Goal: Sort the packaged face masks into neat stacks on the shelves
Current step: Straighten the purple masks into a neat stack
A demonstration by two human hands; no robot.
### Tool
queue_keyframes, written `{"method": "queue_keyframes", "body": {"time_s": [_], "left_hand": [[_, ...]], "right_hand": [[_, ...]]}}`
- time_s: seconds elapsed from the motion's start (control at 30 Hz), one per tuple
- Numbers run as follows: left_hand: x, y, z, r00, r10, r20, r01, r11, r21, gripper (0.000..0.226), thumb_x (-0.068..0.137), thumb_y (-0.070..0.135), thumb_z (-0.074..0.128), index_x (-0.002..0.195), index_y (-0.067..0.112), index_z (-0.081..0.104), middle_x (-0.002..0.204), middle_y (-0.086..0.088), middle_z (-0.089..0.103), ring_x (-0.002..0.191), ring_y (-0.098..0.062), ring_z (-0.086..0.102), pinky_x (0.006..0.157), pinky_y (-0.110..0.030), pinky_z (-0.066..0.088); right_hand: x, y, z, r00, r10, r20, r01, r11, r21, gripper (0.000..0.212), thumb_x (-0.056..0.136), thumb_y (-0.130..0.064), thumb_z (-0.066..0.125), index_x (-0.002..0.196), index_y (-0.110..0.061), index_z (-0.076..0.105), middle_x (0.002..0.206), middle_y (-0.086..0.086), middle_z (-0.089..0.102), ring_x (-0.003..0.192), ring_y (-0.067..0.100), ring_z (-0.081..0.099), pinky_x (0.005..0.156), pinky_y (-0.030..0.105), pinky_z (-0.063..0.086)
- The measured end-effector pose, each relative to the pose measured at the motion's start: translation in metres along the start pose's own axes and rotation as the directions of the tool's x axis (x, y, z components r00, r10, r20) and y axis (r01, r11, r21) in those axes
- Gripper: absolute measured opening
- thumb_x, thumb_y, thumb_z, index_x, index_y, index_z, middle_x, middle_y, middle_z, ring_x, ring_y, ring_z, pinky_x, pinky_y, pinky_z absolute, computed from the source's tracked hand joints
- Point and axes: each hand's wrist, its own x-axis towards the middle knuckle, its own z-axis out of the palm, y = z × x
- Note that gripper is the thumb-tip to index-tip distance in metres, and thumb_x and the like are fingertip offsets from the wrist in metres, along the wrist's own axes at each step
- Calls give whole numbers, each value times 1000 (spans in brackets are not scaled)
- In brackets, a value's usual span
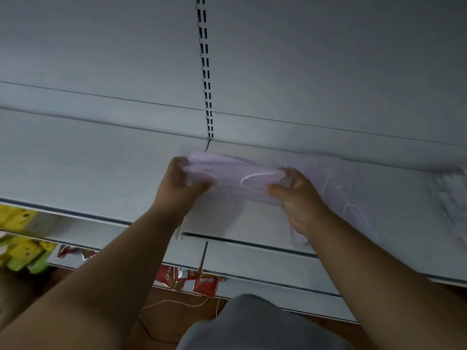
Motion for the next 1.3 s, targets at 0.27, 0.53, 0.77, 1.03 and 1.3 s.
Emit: {"method": "queue_keyframes", "body": {"time_s": [0.27,0.53,0.77,1.03,1.3], "left_hand": [[-4,-2,7,998,60,-7,-55,954,295,35,83,22,77,111,19,56,99,4,66,90,-12,64,77,-29,53],[7,12,63,992,123,33,-126,928,349,29,81,31,78,94,25,53,81,11,59,72,-8,56,62,-26,43],[2,1,57,996,60,64,-65,995,70,63,57,44,87,112,39,57,110,7,69,102,-15,67,92,-41,56],[-13,15,74,998,13,-65,-16,999,-47,31,87,54,56,103,29,64,96,5,68,90,-13,64,79,-30,49],[-18,28,93,986,-82,-145,53,979,-195,14,93,28,62,107,24,60,99,4,64,89,-10,61,79,-28,48]], "right_hand": [[2,16,-14,992,-19,-121,-17,956,-294,16,90,-16,67,104,-22,63,96,-1,68,87,14,63,79,31,49],[3,2,-64,967,-133,-217,59,947,-317,29,81,-16,74,106,-25,63,103,-5,69,96,12,65,89,34,51],[6,4,-47,944,-84,-320,34,987,-158,42,84,-54,68,110,-21,64,105,-6,66,96,10,60,85,27,42],[18,-3,-52,919,-81,-386,81,997,-16,15,80,-28,75,70,-24,64,74,-12,65,73,5,58,73,26,44],[10,-1,-62,960,-107,-257,75,989,-129,21,85,-45,70,93,-30,58,99,-12,63,88,0,58,76,19,42]]}}
